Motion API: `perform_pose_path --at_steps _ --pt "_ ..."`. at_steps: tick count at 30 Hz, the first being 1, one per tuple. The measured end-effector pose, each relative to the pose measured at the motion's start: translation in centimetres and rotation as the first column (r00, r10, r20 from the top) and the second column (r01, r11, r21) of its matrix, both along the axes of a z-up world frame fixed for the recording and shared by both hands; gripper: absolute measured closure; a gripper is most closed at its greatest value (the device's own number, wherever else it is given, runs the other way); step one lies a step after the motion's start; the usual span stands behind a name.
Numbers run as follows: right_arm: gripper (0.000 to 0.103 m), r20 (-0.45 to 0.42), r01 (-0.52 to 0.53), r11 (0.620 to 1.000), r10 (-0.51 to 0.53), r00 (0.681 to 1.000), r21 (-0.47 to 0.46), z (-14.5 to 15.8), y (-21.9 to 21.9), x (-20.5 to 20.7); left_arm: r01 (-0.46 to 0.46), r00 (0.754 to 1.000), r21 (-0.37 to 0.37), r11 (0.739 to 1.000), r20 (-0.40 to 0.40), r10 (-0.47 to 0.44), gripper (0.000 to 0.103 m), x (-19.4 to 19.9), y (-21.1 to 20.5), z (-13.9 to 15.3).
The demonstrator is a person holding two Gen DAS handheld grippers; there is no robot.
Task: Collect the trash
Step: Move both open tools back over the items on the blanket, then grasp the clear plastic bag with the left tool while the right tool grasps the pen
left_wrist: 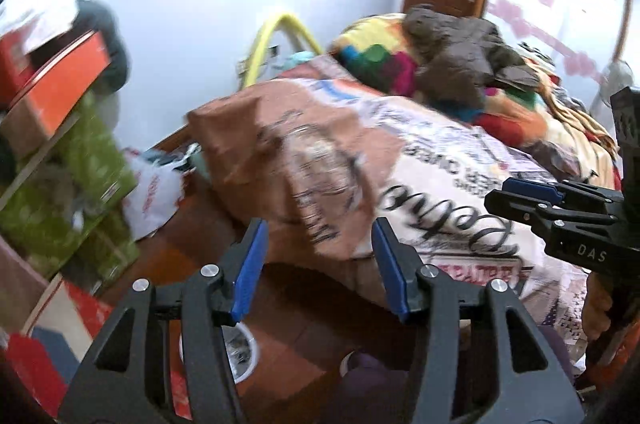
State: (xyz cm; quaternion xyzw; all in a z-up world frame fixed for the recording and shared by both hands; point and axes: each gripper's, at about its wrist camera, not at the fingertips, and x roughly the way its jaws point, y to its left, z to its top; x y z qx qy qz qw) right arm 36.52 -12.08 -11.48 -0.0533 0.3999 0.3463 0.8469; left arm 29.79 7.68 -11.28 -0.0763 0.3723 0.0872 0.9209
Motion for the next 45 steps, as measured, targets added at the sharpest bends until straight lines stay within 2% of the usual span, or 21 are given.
perform_pose_path --at_steps 5,10,18,22,26,30,36,39,41,45 --pt "0.065 0.019 0.142 0.99 -0.142 0.99 -0.012 0.0 -6.3 2.7 0.108 0.994 -0.03 0.994 -0.011 -0.108 0.05 4.7 -5.1 0.0" --pt "0.065 0.036 0.277 0.959 -0.276 0.961 -0.049 -1.3 -12.6 5.4 0.208 0.978 -0.019 0.978 -0.031 -0.209 0.05 9.2 -10.5 -0.9" --pt "0.065 0.008 0.392 0.912 -0.394 0.919 -0.123 -5.0 -19.5 8.7 0.335 0.936 -0.041 0.941 -0.099 -0.337 0.05 16.0 -17.9 -4.0" --pt "0.065 -0.021 0.409 0.9 -0.417 0.909 -0.149 -7.3 -20.9 10.5 0.369 0.916 -0.08 0.926 -0.14 -0.377 0.05 18.7 -19.9 -5.8" --pt "0.065 -0.055 0.401 0.902 -0.414 0.909 -0.16 -9.2 -21.5 12.2 0.396 0.899 -0.079 0.915 -0.17 -0.404 0.05 21.1 -21.7 -7.6" --pt "0.065 -0.042 0.416 0.894 -0.428 0.903 -0.166 -10.7 -21.6 14.1 0.42 0.883 -0.09 0.903 -0.192 -0.429 0.05 23.2 -23.1 -9.5" --pt "0.065 0.022 0.382 0.895 -0.388 0.921 -0.229 -12.2 -20.1 16.1 0.44 0.864 -0.108 0.891 -0.221 -0.453 0.05 26.4 -24.6 -12.1" --pt "0.066 0.025 0.373 0.896 -0.378 0.925 -0.242 -13.0 -19.7 16.7 0.438 0.86 -0.13 0.889 -0.228 -0.457 0.05 27.9 -25.0 -13.0" --pt "0.073 0.031 0.376 0.895 -0.38 0.924 -0.239 -13.2 -19.7 16.8 0.438 0.858 -0.151 0.886 -0.224 -0.462 0.05 28.8 -25.3 -13.4" --pt "0.079 0.014 0.404 0.885 -0.413 0.911 -0.23 -14.0 -20.2 17.4 0.436 0.853 -0.19 0.88 -0.225 -0.471 0.05 30.7 -26.0 -14.5"
